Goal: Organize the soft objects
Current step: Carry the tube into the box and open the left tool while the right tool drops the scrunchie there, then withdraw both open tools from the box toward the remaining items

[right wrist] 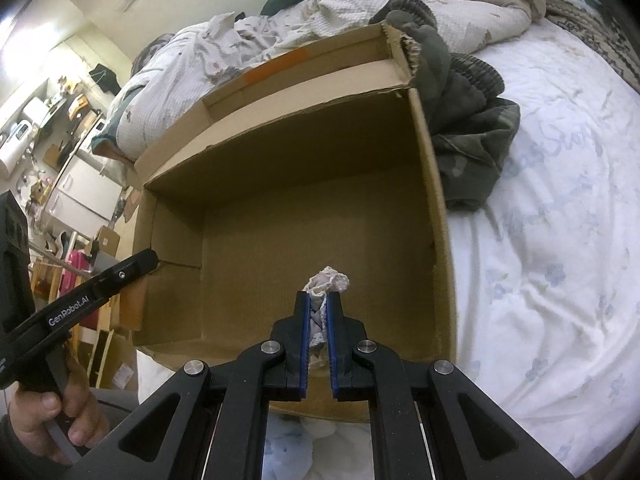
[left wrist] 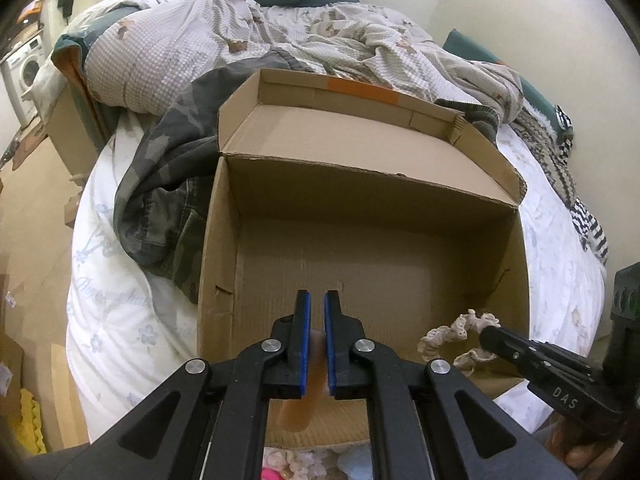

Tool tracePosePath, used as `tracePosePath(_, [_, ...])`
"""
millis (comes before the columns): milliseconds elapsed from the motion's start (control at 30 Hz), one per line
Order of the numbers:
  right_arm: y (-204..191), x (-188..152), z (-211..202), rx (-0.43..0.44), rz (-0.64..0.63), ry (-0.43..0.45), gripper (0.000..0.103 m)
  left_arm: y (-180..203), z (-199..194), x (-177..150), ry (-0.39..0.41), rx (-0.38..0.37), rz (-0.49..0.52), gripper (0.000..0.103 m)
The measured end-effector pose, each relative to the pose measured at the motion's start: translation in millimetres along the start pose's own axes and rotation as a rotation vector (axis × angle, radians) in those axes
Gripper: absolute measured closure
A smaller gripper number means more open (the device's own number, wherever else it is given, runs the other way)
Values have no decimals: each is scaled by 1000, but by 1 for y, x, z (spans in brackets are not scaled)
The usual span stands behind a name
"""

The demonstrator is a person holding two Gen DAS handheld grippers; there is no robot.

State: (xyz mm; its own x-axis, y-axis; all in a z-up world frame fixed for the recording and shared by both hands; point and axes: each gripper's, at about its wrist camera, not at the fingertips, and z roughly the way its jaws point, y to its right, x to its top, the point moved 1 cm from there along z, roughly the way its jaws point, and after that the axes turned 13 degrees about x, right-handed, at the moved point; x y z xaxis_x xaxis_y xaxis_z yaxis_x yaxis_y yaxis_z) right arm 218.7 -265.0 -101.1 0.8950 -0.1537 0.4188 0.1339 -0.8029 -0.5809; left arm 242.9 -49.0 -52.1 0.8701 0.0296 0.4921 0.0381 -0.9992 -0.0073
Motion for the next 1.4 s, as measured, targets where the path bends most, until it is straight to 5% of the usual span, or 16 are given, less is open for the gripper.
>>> tracePosePath(233, [-4, 1, 6, -2, -14, -7, 93, 3, -1, -2, -1, 23, 29, 90])
tracePosePath(300, [-4, 1, 6, -5, -18, -9, 93, 4, -2, -3, -1, 22, 27, 78])
tracePosePath(367, [-4, 0, 6, -5, -18, -10, 93, 4, -3, -2, 11, 29, 32, 51])
tracePosePath(433, [-4, 0, 7, -5, -16, -9, 93, 4, -7, -2, 32, 33, 35, 37])
tracePosePath(733, [1, 2, 6, -11, 8, 9, 92, 12, -8, -3, 41, 53, 80, 36])
tracePosePath(833, [2, 3, 4, -17, 17, 20, 69, 11, -8, -3, 37, 51, 74, 36])
tracePosePath(867, [3, 4, 3, -21, 20, 26, 43, 10, -7, -3, 35, 51, 71, 36])
tracePosePath(900, [3, 4, 1, -22, 24, 42, 27, 10, -7, -3, 32, 51, 68, 36])
tracePosePath(1033, [1, 7, -4, -12, 23, 65, 25, 8, -6, -3, 25, 52, 53, 36])
tracePosePath(1167, [1, 8, -7, -18, 22, 83, 0, 7, -6, -2, 28, 55, 51, 36])
tracePosePath(1400, [0, 8, -11, -18, 27, 110, 0, 4, -12, -4, 45, 62, 41, 36])
